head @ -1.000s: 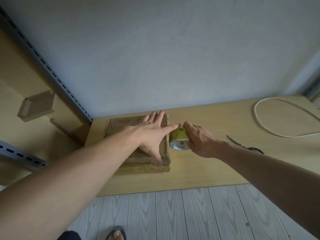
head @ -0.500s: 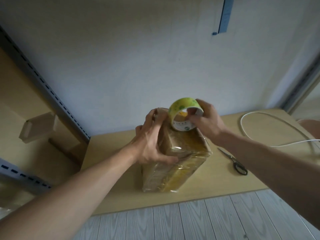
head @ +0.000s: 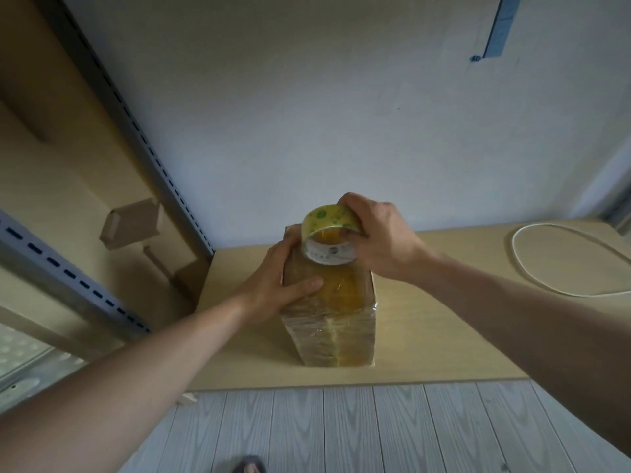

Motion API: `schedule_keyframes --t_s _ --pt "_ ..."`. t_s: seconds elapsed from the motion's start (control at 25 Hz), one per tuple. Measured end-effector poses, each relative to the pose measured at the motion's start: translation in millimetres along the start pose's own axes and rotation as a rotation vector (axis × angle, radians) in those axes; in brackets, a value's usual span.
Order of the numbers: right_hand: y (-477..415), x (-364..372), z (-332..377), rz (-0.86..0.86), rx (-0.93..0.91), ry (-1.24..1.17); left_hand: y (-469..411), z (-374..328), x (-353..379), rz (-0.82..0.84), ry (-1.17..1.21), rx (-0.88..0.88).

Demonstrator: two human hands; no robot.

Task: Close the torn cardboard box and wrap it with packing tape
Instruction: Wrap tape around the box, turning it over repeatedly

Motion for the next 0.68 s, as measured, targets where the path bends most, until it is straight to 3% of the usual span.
schedule_keyframes --t_s 0.28,0.52,0.68 --pt "4.9 -41.3 -11.4 0.086 -0.039 0.322 -0.7 7.3 3.7 0.065 0.036 0.01" --pt "11.3 -52.5 -11.4 0.164 -0.212 0.537 -0.7 6.5 2.2 0.06 0.001 0.04" --pt "25.8 -54.1 -32.5 0.222 -0.129 0.64 0.7 3.7 2.8 0.053 0.045 0.065"
Point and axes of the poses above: each hand's wrist, its own y-axis away from the middle knuckle, its own x-axis out of the palm, z = x × y, the point moved 4 cm from there along -y, towards the middle knuckle, and after that the axes turned 2 degrees about z, right-handed, at the moved point
